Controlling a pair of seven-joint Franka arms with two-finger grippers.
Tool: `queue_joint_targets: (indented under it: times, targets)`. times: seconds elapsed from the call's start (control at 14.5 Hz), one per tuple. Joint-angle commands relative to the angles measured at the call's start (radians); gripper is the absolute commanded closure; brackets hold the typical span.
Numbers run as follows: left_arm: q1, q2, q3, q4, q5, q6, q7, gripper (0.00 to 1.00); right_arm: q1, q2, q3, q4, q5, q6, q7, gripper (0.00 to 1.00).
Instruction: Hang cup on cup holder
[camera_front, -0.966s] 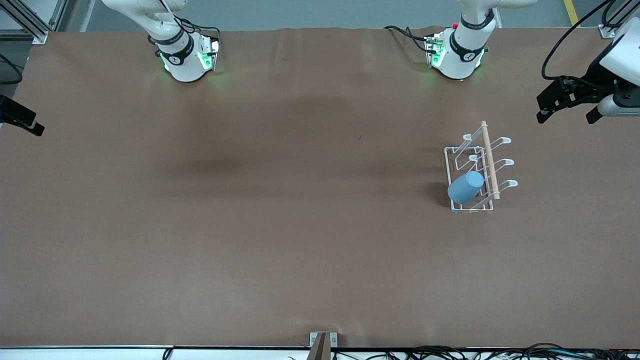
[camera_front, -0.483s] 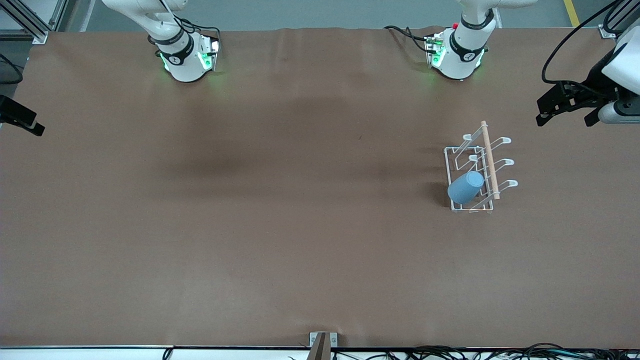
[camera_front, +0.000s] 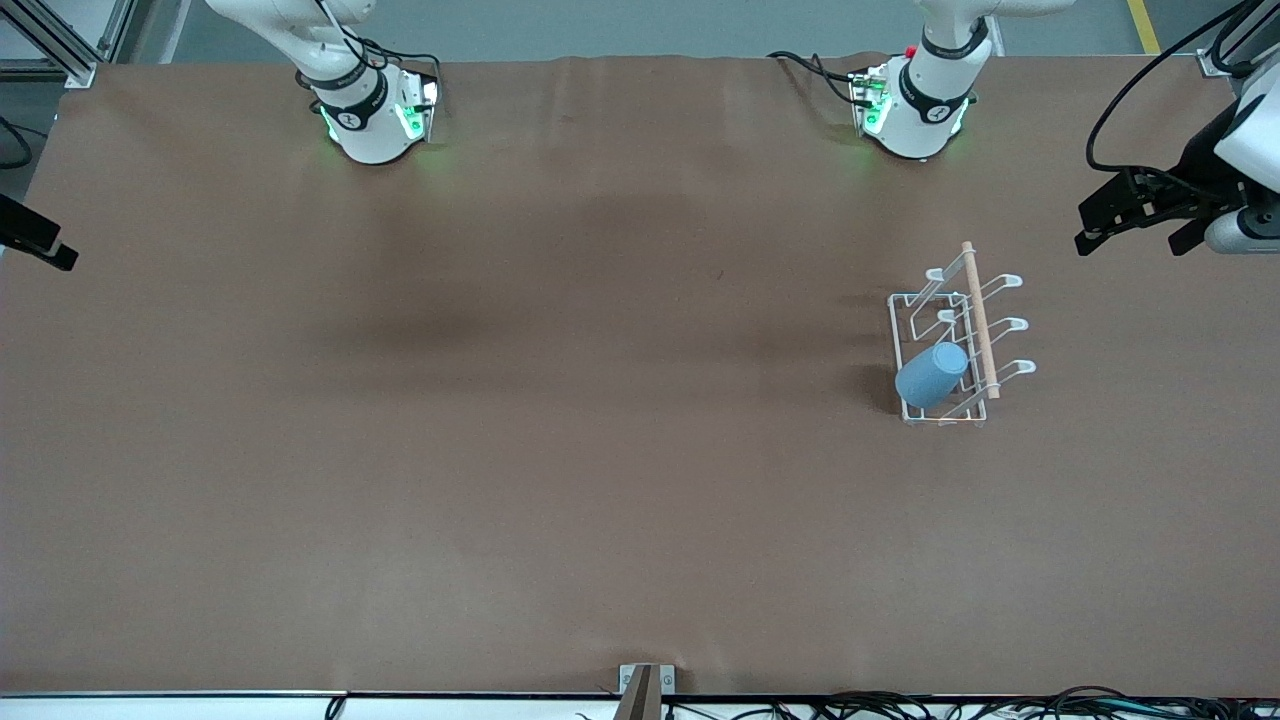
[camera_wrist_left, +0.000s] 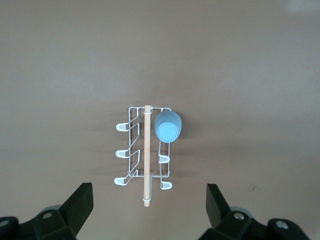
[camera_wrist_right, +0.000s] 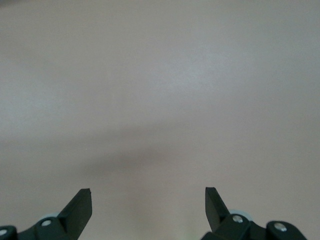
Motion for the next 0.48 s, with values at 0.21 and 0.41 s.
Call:
queue_joint_targets:
  times: [0.21,0.41]
  targets:
    - [-0.006,-0.007,0.011,-0.014,-0.007,0.018,0.029,0.01,0.019,-0.008,-0.005,-0.004,0.001,-0.007,-0.004,0.00]
    - [-0.006,-0.007,0.008,-0.014,-0.004,0.018,0.029,0.01,0.022,-0.008,0.001,-0.001,-0.051,-0.011,-0.010,0.00]
